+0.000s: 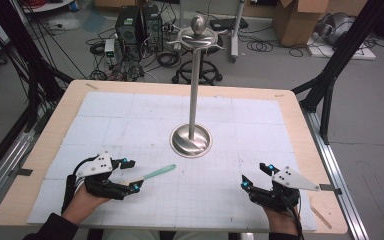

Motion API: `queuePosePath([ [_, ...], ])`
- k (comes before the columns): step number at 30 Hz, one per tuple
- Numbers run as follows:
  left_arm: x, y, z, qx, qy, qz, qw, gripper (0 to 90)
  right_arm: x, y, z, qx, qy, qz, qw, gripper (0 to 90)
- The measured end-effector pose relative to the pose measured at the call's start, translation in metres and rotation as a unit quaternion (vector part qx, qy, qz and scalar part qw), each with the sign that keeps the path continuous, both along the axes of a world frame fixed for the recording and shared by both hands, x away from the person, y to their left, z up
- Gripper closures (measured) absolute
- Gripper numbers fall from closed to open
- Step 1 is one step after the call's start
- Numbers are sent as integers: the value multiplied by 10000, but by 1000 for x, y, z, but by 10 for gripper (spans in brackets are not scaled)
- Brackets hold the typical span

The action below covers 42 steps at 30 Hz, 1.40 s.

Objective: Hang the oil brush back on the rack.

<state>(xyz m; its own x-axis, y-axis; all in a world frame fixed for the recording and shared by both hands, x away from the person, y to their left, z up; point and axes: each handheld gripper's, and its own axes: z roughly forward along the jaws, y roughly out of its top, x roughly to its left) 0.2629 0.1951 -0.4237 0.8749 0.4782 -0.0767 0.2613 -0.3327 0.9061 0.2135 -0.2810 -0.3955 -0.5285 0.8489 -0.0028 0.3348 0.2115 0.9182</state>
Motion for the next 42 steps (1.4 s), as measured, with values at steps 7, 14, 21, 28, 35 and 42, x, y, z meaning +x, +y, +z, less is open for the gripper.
queuePosePath([
  [7, 3, -5, -8, 207, 301, -145, 9992, 358, 0, 0, 0, -7, 24, -4, 10000, 268],
  [14, 7, -8, -13, 441, 500, -110, 9977, 362, -1, -1, -1, -8, 25, -13, 10000, 268],
  [21, 10, -9, -16, 713, 487, 34, 9963, 460, -1, 0, -1, -2, 39, -17, 10000, 268],
  [28, 14, -7, -18, 847, 523, 292, 9946, 489, 0, 0, -1, -3, 48, -13, 10000, 268],
  [35, 18, -7, -22, 1059, 589, 312, 9921, 541, 0, 0, -1, -14, 46, -8, 10000, 268],
  [42, 19, -7, -23, 1218, 451, 381, 9908, 653, 0, 0, -1, -38, 41, -12, 10000, 268],
])
